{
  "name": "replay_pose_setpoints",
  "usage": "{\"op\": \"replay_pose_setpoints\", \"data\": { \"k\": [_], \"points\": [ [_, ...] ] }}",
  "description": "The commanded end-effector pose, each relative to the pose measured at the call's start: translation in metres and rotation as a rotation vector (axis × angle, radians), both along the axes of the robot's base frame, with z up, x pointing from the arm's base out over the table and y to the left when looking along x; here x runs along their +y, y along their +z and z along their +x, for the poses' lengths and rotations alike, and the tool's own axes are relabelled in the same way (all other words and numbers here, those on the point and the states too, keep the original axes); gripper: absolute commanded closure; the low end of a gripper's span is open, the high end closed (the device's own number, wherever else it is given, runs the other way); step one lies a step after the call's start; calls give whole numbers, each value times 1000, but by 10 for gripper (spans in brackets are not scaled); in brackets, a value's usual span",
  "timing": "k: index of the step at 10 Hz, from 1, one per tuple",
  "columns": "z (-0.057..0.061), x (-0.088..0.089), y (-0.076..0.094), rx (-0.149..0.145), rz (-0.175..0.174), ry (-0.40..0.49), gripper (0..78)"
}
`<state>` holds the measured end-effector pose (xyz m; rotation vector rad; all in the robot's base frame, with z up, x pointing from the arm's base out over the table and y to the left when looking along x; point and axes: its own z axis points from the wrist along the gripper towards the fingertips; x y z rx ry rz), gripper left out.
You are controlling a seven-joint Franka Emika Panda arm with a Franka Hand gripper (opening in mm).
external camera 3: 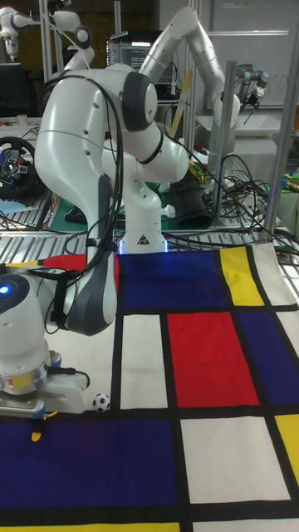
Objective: Attach the bubble ring to the ball
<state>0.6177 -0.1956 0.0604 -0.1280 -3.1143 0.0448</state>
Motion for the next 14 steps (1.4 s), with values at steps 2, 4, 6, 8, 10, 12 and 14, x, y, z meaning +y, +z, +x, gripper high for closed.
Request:
{"op": "replay_pose_setpoints", "data": {
  "k": [2,4,6,8,10,12,14],
  "points": [
    [-1,0,-1,3,0,0,1],
    [-1,0,-1,3,0,0,1],
    [-1,0,-1,3,0,0,1],
    [-1,0,-1,3,0,0,1],
    [-1,0,-1,3,0,0,1],
    [-1,0,-1,3,0,0,1],
    [-3,0,-4,-7,30,-19,1]
  ]
}}
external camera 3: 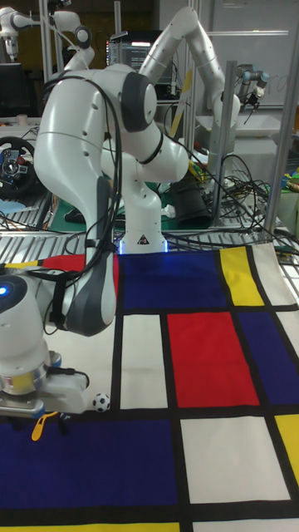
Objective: Attach the bubble ring to the ball
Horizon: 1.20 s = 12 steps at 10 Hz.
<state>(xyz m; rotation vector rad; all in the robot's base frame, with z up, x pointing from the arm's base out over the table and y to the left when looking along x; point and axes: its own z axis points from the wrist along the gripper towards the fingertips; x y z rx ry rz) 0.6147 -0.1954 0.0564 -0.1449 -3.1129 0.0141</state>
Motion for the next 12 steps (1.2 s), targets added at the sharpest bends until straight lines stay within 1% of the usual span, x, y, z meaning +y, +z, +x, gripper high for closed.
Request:
{"op": "replay_pose_setpoints", "data": {
  "k": [1,5,7,8,9,12],
  "points": [
    [0,0,-1,-8,12,-8,1],
    [-1,0,-5,-11,9,-4,1],
    [-1,0,-5,-10,-4,10,1],
    [-1,0,-5,-8,-4,14,1],
    [-1,0,-5,-8,-5,14,763],
    [-1,0,-5,-8,-5,14,763]
  ]
}}
